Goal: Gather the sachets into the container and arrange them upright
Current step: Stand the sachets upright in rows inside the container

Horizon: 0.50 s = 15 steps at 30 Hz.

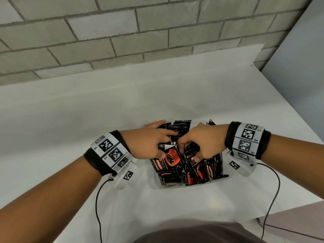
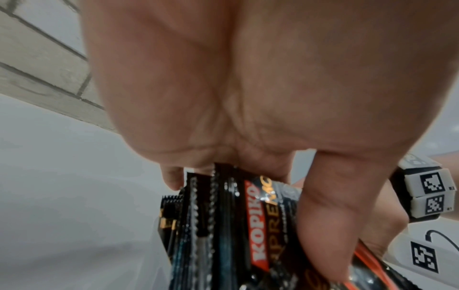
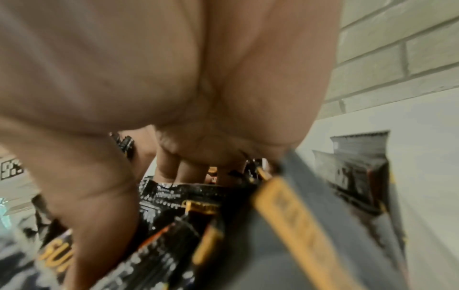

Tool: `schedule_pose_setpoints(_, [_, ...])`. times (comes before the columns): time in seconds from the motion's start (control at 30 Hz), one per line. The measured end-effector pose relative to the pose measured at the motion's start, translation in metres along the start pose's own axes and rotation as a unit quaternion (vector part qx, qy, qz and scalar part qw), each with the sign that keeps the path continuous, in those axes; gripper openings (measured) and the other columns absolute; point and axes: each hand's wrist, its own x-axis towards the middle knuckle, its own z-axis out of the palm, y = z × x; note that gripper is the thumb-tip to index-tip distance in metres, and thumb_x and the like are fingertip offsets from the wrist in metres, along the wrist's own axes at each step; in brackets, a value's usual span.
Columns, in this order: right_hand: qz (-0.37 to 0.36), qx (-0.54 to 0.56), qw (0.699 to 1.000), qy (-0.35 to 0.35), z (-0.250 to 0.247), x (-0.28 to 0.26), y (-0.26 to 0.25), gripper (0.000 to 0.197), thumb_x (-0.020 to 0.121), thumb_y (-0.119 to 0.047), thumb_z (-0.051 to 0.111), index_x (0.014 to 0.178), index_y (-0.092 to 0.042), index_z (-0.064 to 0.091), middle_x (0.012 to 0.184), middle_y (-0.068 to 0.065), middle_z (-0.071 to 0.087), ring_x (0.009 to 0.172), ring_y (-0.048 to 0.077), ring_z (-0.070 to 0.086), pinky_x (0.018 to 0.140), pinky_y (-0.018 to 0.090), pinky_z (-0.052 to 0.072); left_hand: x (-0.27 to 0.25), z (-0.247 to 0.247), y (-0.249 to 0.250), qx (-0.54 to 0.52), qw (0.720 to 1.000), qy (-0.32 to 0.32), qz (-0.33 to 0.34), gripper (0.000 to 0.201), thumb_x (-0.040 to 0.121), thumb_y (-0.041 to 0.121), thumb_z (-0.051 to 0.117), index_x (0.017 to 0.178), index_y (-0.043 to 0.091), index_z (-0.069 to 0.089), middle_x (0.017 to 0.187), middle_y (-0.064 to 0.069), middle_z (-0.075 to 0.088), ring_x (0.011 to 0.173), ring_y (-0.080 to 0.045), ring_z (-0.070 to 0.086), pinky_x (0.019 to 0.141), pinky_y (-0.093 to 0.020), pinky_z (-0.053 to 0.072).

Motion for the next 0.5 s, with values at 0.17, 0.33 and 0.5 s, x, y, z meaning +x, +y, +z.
schedule_pose_setpoints(0.17, [-0.005, 0.063, 0.997, 0.043, -0.009, -0.016, 0.003, 0.032, 0.086, -0.032, 0.076, 0.112, -0.047, 0.067, 0.104, -0.018, 0.069, 0.087, -0.006, 0.060, 0.093, 0.031, 0.047, -0.002, 0.001, -0.004, -0.031, 0.999, 0.011, 0.011, 0.056, 0.099, 0.029, 0.064, 0.151, 0.029, 0.047, 0.166, 0.025, 0.015, 0.155, -0.007, -0.015, 0.126, -0.043, 0.000])
schedule_pose_setpoints(0.33, [-0.002, 0.110, 0.989, 0.101, -0.023, -0.033, 0.004, 0.026, 0.087, -0.033, 0.077, 0.105, -0.050, 0.069, 0.110, -0.021, 0.071, 0.093, 0.001, 0.066, 0.096, 0.040, 0.052, -0.010, -0.002, -0.007, -0.070, 0.997, 0.036, 0.018, 0.067, 0.099, 0.026, 0.065, 0.156, 0.039, 0.033, 0.160, 0.027, 0.011, 0.146, 0.009, -0.015, 0.121, -0.029, -0.002])
schedule_pose_setpoints(0.5, [-0.014, 0.176, 0.971, 0.158, -0.033, -0.045, 0.004, 0.027, 0.086, -0.025, 0.079, 0.100, -0.047, 0.072, 0.102, -0.024, 0.072, 0.099, 0.000, 0.066, 0.098, 0.030, 0.047, -0.018, -0.002, -0.017, -0.136, 0.987, 0.075, 0.045, 0.061, 0.097, 0.027, 0.069, 0.151, 0.040, 0.043, 0.158, 0.027, 0.026, 0.152, 0.008, -0.006, 0.123, -0.027, 0.012])
